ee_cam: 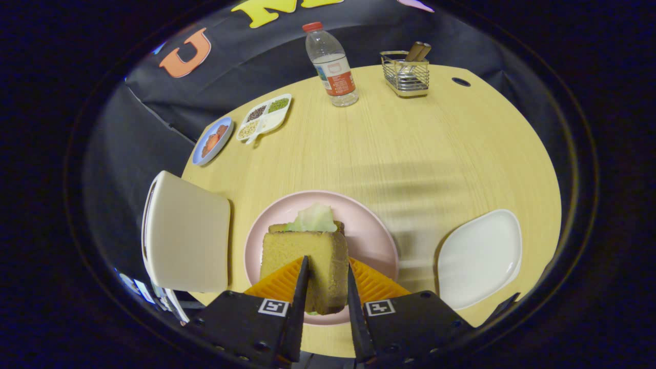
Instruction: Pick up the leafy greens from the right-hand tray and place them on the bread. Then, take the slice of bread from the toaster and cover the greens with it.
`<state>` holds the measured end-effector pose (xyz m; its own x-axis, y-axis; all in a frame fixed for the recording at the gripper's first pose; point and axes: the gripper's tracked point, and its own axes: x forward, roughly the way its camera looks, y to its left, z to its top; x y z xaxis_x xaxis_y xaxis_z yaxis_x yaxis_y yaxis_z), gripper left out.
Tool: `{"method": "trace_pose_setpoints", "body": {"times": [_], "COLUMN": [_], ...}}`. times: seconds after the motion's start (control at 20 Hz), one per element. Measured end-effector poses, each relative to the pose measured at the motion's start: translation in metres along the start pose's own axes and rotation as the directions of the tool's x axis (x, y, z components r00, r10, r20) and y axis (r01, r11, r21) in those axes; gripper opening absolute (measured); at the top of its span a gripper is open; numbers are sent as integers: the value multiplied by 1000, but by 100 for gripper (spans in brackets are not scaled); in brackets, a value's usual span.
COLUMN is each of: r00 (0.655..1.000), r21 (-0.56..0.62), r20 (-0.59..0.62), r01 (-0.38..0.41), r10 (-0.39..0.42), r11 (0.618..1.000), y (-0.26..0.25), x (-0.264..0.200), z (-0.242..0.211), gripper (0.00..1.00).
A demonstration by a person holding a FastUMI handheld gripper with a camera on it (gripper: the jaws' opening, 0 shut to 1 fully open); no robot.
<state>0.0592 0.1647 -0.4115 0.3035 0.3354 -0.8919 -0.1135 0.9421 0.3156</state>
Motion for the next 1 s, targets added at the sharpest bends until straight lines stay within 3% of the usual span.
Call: {"method": "trace_pose_setpoints", "body": {"times": [0.15,0.4,0.5,0.6,0.85,1.0], "r00": [1000,1000,998,993,958,917], "r21": [-40,-133,-158,-164,-165,-177], "r20": [-8,31,68,114,279,390], "r01": [-9,0,14,36,110,166], "r10": [9,4,-3,-18,-61,-86], "r11": [999,991,987,986,980,970], "y": [-5,-8,-6,-2,18,38], "x": [3,-5,-18,-35,-102,-158], "z": [-2,1,2,1,-7,-24], "gripper": [51,61,72,81,95,95]}}
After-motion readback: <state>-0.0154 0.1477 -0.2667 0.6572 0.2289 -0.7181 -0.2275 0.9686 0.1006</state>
